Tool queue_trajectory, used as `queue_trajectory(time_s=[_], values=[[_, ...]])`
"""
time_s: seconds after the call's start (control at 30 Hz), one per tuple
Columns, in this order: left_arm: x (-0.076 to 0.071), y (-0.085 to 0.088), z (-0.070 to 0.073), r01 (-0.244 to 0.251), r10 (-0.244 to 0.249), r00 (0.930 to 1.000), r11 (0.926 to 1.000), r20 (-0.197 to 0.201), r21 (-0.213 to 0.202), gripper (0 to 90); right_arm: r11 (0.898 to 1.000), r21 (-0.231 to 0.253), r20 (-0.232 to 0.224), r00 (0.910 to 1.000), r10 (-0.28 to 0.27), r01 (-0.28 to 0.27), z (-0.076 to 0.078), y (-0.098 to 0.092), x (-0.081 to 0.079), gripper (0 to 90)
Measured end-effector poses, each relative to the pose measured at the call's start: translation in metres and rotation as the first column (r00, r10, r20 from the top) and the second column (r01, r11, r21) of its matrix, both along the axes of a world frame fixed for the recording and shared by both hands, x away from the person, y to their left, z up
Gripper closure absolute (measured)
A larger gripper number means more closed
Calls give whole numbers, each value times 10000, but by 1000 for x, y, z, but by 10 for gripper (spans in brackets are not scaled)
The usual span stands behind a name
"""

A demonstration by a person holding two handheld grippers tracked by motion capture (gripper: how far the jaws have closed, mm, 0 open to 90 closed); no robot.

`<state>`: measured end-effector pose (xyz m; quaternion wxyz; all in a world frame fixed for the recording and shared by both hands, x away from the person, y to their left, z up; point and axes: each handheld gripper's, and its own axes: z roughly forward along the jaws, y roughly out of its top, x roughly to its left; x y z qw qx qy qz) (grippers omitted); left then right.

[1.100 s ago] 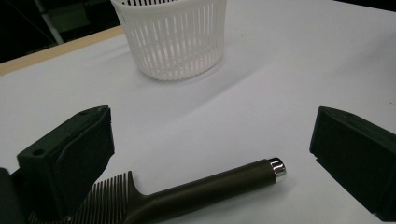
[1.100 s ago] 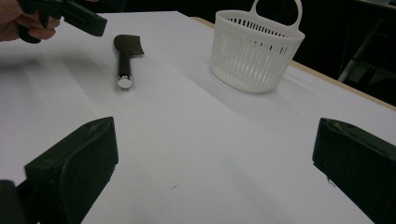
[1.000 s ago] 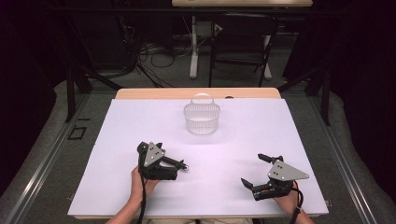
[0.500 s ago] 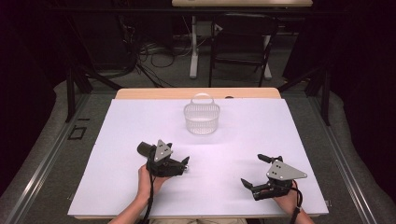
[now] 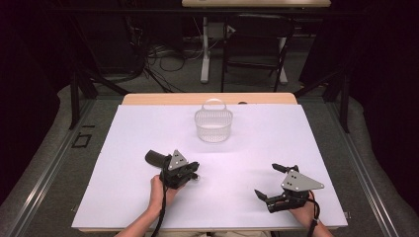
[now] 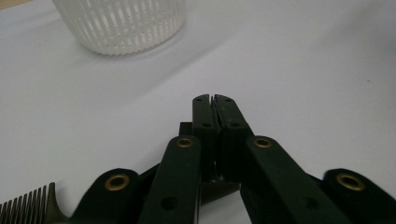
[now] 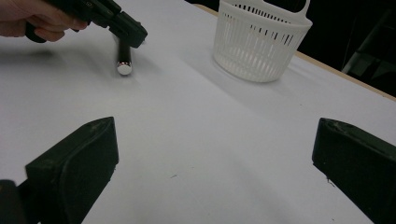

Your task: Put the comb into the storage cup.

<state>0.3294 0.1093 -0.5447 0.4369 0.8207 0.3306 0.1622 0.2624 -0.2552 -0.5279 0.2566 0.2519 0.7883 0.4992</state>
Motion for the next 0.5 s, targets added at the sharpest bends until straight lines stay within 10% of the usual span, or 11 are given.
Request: queue_trajectory(time_s=[0.5], values=[[1, -8, -13, 281, -267, 9993, 9980, -250, 571, 900, 9998, -185, 65, 10000, 17, -16, 0, 2, -2, 1]])
